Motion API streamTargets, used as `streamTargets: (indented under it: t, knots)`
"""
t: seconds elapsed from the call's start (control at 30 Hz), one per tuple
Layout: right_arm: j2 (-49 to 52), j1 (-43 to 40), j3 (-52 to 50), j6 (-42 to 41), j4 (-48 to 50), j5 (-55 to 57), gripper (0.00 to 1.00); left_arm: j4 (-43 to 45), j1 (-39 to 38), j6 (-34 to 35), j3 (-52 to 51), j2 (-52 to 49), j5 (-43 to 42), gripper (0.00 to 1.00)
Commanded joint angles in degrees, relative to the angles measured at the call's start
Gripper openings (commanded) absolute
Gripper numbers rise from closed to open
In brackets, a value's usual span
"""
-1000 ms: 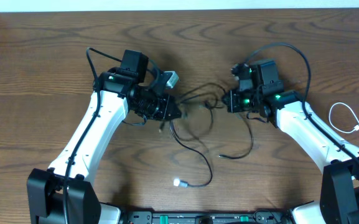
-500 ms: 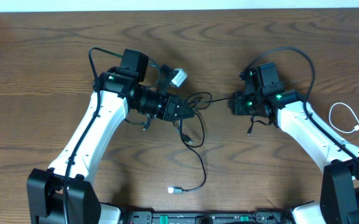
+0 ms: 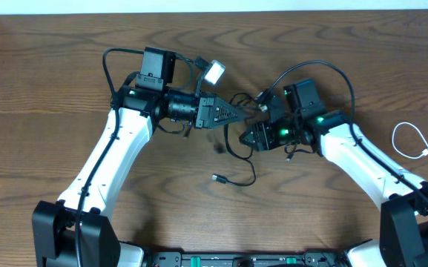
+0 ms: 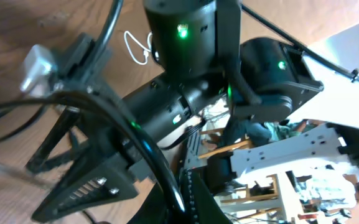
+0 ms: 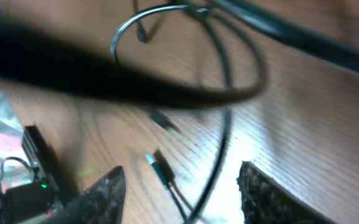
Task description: Untangle cables
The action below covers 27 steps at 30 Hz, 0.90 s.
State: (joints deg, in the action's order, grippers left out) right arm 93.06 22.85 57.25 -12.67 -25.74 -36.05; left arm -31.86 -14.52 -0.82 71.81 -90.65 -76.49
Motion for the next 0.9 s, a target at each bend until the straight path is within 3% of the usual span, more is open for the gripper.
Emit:
streamTargets:
  t: [0.0, 0.1, 0.17, 0.3, 0.43, 0.7, 0.87]
  knots:
    - [-0.13, 2.05, -0.02, -6.54, -1.42, 9.07, 0.22, 0.81, 0.15, 2.25, 0.9, -0.22, -2.62, 0.08]
    - [-0.11, 3.39, -0.52, -13.86, -4.15, 22.69, 0.05, 1.14, 0.87, 2.54, 0.9, -0.22, -2.62, 0.08]
    - [-0.11, 3.74, -1.7, -17.88, -4.46, 27.47, 0.07, 1.16, 1.7, 3.65, 0.9, -0.22, -2.67, 0.08]
    - [-0.11, 3.74, -4.44, -21.42, -1.38, 25.77, 0.15, 1.16, 3.21, 4.0, 0.9, -0.22, -5.66, 0.08]
    - [-0.11, 3.63, -5.92, -22.84, -0.28, 25.99, 0.02, 1.2, 4.22, 4.13, 0.9, -0.22, -5.57, 0.08]
    - [-0.11, -1.84, -6.1, -24.13, -7.78, 43.36, 0.07, 1.05, 11.96, 4.15, 0.9, -0.22, -4.92, 0.08]
    - [-0.11, -7.74, -6.1, -23.47, -9.51, 44.5, 0.02, 0.35, 18.67, 4.17, 0.9, -0.22, -4.94, 0.08]
